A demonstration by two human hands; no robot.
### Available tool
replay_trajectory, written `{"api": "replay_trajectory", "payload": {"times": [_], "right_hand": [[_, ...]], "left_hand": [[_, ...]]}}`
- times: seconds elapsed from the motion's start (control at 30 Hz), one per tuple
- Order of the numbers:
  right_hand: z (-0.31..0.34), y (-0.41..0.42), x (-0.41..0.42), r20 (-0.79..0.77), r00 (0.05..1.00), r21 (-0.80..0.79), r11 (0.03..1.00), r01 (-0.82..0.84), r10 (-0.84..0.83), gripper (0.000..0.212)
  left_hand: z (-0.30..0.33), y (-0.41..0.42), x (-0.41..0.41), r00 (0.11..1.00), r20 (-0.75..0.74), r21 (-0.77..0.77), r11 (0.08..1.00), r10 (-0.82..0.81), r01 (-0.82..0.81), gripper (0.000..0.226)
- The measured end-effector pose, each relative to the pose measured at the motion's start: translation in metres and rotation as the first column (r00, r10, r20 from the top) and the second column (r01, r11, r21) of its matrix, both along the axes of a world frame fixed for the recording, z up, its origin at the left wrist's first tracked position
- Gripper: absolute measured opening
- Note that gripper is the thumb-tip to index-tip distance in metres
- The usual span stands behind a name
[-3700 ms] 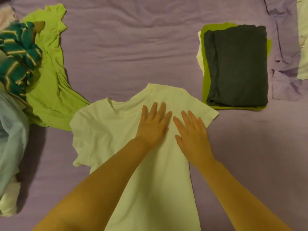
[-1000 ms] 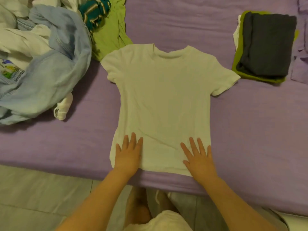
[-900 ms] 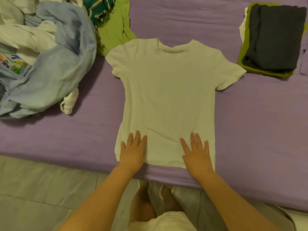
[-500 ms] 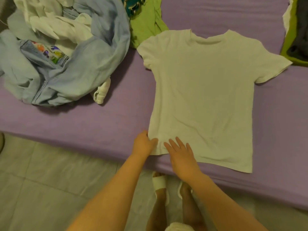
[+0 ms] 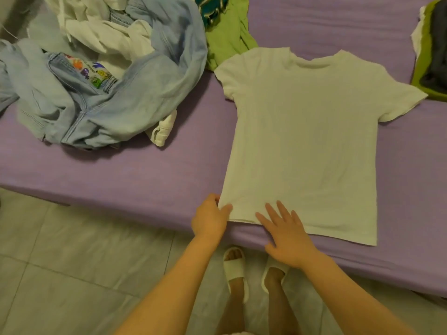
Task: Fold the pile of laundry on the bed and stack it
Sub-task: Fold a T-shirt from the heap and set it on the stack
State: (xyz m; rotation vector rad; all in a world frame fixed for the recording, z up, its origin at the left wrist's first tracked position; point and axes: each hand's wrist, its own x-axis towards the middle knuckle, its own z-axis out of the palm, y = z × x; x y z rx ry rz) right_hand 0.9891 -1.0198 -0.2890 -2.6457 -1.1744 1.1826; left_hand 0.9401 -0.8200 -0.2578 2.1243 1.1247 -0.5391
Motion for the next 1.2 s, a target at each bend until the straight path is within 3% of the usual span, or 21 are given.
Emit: {"api": "replay_trajectory", "payload": {"times": [0.03,0.1,0.17,0.23,0.33,0.4,0.53,0.63,0.73,0.8,0.9,1.0,1.1,1.2], "right_hand": [[-0.003,-0.001,-0.004,0.005,0.999,-0.026,0.998,-0.051,0.051,0.074],[-0.006,-0.002,-0.007,-0.018,0.999,0.011,0.999,-0.049,0.049,0.069],[-0.006,-0.006,-0.003,-0.019,0.998,0.062,0.996,0.056,-0.055,0.061],[-0.006,-0.022,0.004,0.072,0.982,0.015,0.985,0.173,-0.174,0.058],[-0.006,-0.061,0.017,0.13,0.964,-0.074,0.968,0.242,-0.231,0.055],[-0.003,-0.084,0.027,0.077,0.97,-0.024,0.972,0.233,-0.23,0.047],[0.0,-0.121,0.048,0.198,0.892,0.051,0.913,0.404,-0.406,0.04],[-0.005,-0.149,0.054,0.135,0.845,0.047,0.855,0.517,-0.518,0.038],[-0.005,-0.164,0.06,0.12,0.695,0.18,0.705,0.687,-0.708,0.033],[-0.006,-0.167,0.064,0.092,0.566,0.215,0.572,0.792,-0.819,0.045],[-0.009,-0.163,0.069,-0.121,0.498,0.222,0.466,0.857,-0.859,0.063],[-0.008,-0.165,0.072,-0.273,0.444,0.296,0.364,0.883,-0.854,0.055],[-0.003,-0.173,0.07,-0.285,0.41,0.334,0.311,0.89,-0.866,0.043],[-0.007,-0.179,0.068,-0.28,0.436,0.284,0.36,0.889,-0.855,0.04]], "left_hand": [[-0.004,-0.002,-0.003,0.988,-0.047,0.13,0.979,-0.15,0.155,0.035],[-0.012,-0.011,-0.002,0.9,-0.056,0.299,0.853,-0.432,0.428,0.05],[-0.019,-0.025,0.007,0.757,-0.007,0.307,0.719,-0.653,0.624,0.055],[-0.027,-0.043,0.016,0.622,0.0,0.245,0.603,-0.783,0.759,0.059],[-0.034,-0.072,0.025,0.494,-0.021,0.157,0.485,-0.869,0.86,0.06],[-0.034,-0.091,0.031,0.432,-0.023,0.113,0.427,-0.902,0.897,0.049],[-0.032,-0.125,0.053,0.399,0.043,0.129,0.401,-0.916,0.907,0.039],[-0.037,-0.152,0.071,0.355,0.086,0.163,0.365,-0.931,0.917,0.052],[-0.046,-0.178,0.083,0.35,0.034,0.161,0.351,-0.936,0.922,0.061],[-0.054,-0.191,0.085,0.363,-0.01,0.152,0.358,-0.932,0.921,0.064],[-0.059,-0.2,0.082,0.408,-0.017,0.152,0.401,-0.913,0.903,0.061],[-0.056,-0.199,0.084,0.525,0.04,0.161,0.524,-0.85,0.836,0.049],[-0.054,-0.199,0.087,0.665,-0.099,0.193,0.641,-0.74,0.742,0.061],[-0.056,-0.21,0.088,0.708,-0.22,0.186,0.684,-0.671,0.705,0.082]]}}
